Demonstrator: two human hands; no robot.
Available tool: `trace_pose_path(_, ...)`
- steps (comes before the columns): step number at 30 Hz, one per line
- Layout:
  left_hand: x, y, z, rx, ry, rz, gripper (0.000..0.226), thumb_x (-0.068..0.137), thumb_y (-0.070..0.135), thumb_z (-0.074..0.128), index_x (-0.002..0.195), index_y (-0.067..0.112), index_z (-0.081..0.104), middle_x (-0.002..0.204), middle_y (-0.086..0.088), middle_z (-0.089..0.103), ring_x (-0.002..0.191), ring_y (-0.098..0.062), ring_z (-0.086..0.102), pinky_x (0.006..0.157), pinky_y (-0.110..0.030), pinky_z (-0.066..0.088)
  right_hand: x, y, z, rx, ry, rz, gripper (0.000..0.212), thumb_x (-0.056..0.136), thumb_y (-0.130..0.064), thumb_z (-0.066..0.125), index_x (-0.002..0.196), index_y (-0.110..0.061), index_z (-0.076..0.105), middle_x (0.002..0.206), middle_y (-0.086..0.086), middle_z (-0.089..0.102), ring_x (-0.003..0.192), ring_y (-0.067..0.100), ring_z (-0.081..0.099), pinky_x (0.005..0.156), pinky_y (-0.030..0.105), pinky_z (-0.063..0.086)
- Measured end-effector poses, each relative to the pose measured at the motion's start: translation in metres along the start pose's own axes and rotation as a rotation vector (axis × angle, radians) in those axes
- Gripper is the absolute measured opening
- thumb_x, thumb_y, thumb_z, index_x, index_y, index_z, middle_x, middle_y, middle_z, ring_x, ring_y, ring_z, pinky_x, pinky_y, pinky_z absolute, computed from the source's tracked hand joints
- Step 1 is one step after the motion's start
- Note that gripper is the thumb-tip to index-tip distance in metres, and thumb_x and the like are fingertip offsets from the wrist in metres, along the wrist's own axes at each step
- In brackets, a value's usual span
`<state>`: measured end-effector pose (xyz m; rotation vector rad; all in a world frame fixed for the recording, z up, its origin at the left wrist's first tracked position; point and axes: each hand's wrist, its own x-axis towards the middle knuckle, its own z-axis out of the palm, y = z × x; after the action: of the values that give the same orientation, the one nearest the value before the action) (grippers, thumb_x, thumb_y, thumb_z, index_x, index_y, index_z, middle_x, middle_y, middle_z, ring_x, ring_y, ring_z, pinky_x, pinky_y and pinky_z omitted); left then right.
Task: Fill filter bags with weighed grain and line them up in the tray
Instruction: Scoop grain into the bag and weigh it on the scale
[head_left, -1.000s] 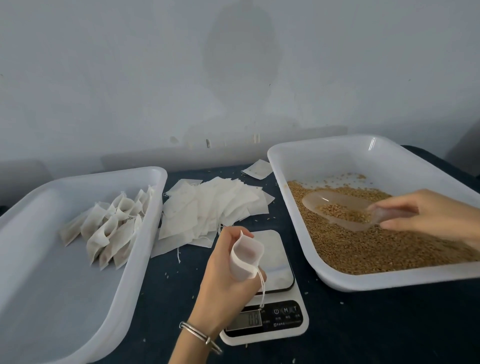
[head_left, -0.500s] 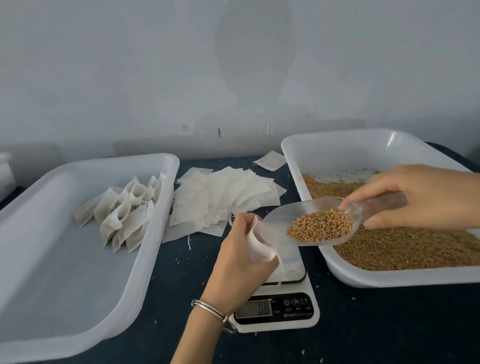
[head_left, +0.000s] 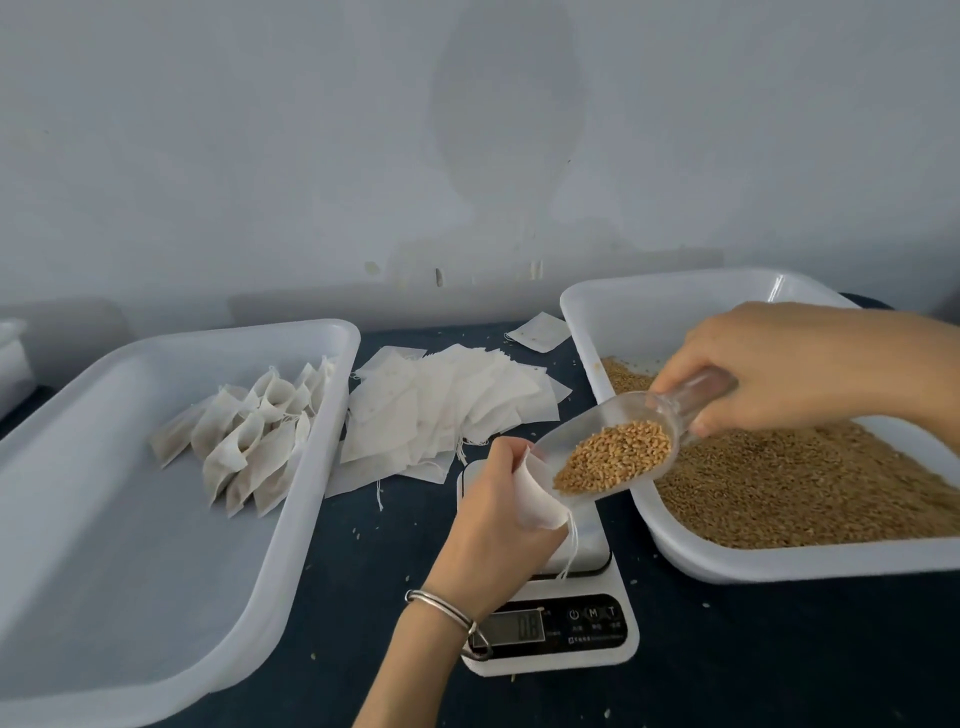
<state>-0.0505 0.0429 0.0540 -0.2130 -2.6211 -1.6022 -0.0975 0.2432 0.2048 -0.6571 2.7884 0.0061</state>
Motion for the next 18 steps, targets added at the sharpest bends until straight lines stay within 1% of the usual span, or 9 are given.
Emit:
trace_pose_path(1,0.002,0.0,0.001,0.008,-0.002,0.007,0.04,0.075,0.011,0.061,0.101,0.033,0.039,0.092,-0.005,0.055,0.071,-0.012,0.055,0.059,-0.025,0.05,0.0,-0.002,-0.001,-0.02,-0.001,0.01,0.033,0.08,-0.036,0.07,0.109,-0.048,0.061,0.103,-0.023,0.058,0.096,0.004,0.057,0.087,0.034,0.049)
trace_pose_path(3,0.005,0.0,0.002,0.009,-0.005,0.021,0.041,0.075,0.009,0.063,0.1,0.033,0.039,0.093,-0.003,0.056,0.068,-0.006,0.052,0.059,-0.022,0.049,0.0,-0.006,-0.004,-0.057,-0.001,0.021,0.037,0.08,-0.036,0.07,0.113,-0.047,0.061,0.109,-0.019,0.06,0.101,0.008,0.056,0.089,0.036,0.049)
trace_pose_path(6,0.006,-0.001,0.004,-0.005,-0.016,0.023,0.042,0.075,0.01,0.065,0.104,0.027,0.041,0.095,0.002,0.055,0.073,-0.007,0.056,0.06,-0.021,0.051,-0.001,-0.009,-0.007,-0.091,-0.005,0.022,0.038,0.08,-0.035,0.069,0.115,-0.046,0.06,0.112,-0.018,0.062,0.102,0.01,0.057,0.089,0.036,0.049)
trace_pose_path(8,0.006,-0.002,0.005,-0.01,-0.013,0.02,0.043,0.074,0.011,0.066,0.106,0.027,0.041,0.094,0.005,0.054,0.071,-0.003,0.056,0.059,-0.019,0.051,-0.001,-0.01,-0.009,-0.108,-0.01,0.023,0.038,0.081,-0.033,0.069,0.116,-0.044,0.061,0.111,-0.016,0.063,0.101,0.01,0.057,0.088,0.036,0.05)
trace_pose_path(11,0.006,-0.002,0.007,-0.018,0.0,0.034,0.04,0.074,0.011,0.065,0.102,0.028,0.042,0.09,0.006,0.054,0.071,0.006,0.053,0.058,-0.013,0.046,-0.001,-0.012,-0.012,-0.135,0.002,0.023,0.038,0.08,-0.031,0.069,0.115,-0.043,0.061,0.107,-0.016,0.063,0.098,0.011,0.057,0.086,0.036,0.051)
trace_pose_path(13,0.007,-0.001,0.009,-0.026,0.011,0.047,0.038,0.075,0.01,0.064,0.098,0.031,0.042,0.088,0.007,0.054,0.072,0.008,0.053,0.058,-0.011,0.045,-0.002,-0.015,-0.015,-0.156,0.01,0.026,0.038,0.08,-0.031,0.068,0.115,-0.043,0.061,0.105,-0.016,0.061,0.098,0.011,0.056,0.084,0.035,0.051)
trace_pose_path(15,0.007,0.0,0.01,-0.026,0.024,0.053,0.037,0.075,0.01,0.063,0.094,0.032,0.041,0.087,0.009,0.054,0.073,0.01,0.054,0.057,-0.009,0.044,-0.003,-0.018,-0.017,-0.178,0.012,0.023,0.038,0.081,-0.031,0.068,0.115,-0.043,0.061,0.108,-0.014,0.062,0.098,0.012,0.057,0.083,0.034,0.051)
trace_pose_path(18,0.006,0.0,0.011,-0.037,0.032,0.07,0.038,0.075,0.007,0.062,0.092,0.032,0.04,0.084,0.011,0.052,0.073,0.012,0.053,0.057,-0.007,0.042,-0.002,-0.023,-0.021,-0.201,0.008,0.019,0.038,0.082,-0.029,0.068,0.117,-0.041,0.06,0.113,-0.011,0.063,0.101,0.014,0.058,0.085,0.034,0.051)
